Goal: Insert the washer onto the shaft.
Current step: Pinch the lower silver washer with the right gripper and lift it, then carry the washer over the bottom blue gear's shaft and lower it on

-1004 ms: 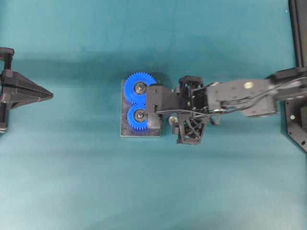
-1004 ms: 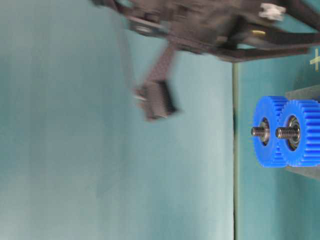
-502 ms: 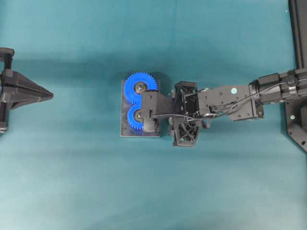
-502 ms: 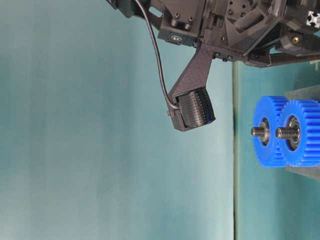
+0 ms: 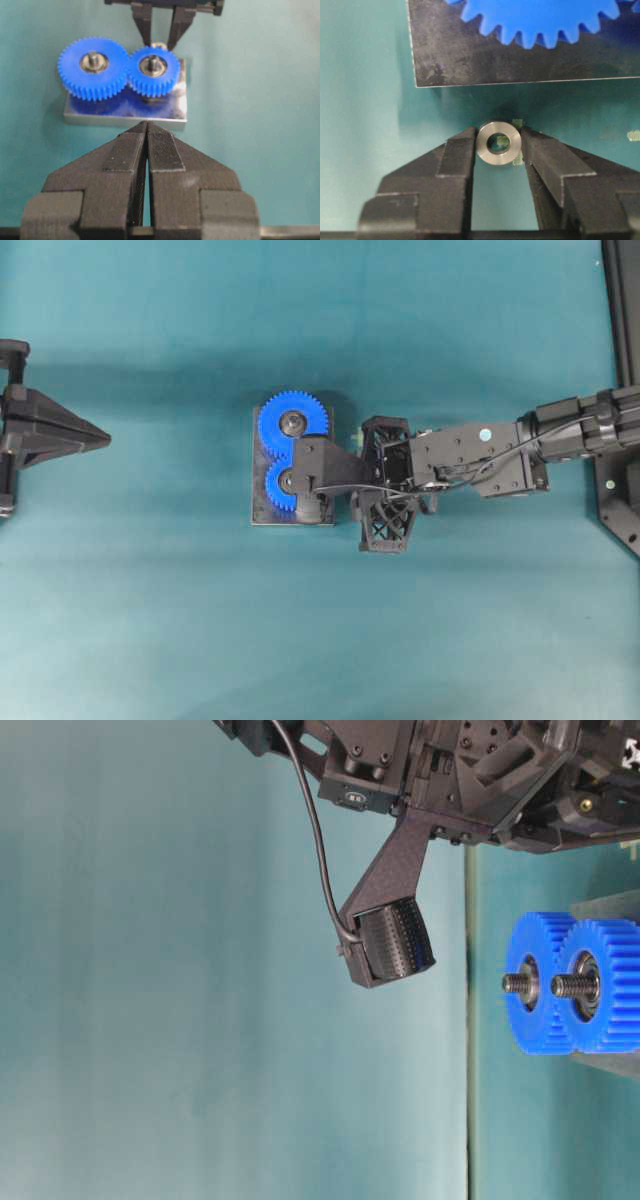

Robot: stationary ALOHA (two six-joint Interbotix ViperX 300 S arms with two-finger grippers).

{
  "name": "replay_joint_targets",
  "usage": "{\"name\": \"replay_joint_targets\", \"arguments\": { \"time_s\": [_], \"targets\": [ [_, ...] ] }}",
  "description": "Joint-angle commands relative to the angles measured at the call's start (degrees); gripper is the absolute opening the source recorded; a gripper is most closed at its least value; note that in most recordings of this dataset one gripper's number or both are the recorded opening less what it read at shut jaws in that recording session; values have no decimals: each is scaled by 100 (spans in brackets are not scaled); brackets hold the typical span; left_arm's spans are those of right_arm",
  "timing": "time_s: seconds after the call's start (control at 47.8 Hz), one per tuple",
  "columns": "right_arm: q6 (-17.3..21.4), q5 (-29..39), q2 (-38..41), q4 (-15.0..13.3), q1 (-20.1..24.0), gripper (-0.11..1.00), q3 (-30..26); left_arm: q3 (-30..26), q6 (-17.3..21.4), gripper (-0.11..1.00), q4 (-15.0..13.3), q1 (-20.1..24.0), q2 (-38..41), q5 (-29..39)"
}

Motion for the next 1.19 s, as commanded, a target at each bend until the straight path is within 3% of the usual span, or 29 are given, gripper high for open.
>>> {"name": "replay_joint_targets", "arguments": {
  "time_s": [0.0, 0.293, 0.606, 0.836, 1.171],
  "targets": [
    [79, 62, -44, -26, -211, 33, -35, -88, -18, 1, 9, 9, 18, -53],
    [79, 563, -501, -158, -272, 33, -255, -70, -26, 1, 18, 0, 18, -53],
    [44, 1257, -606, -457, -193, 33, -1266, -44, -26, 1, 9, 9, 18, -53],
    [-9, 1389, -422, -492, -88, 33, -1854, -35, -26, 1, 18, 9, 9, -62],
    [-44, 1433, -193, -492, 26, 33, -2101, -18, -26, 1, 18, 9, -26, -53]
  ]
}}
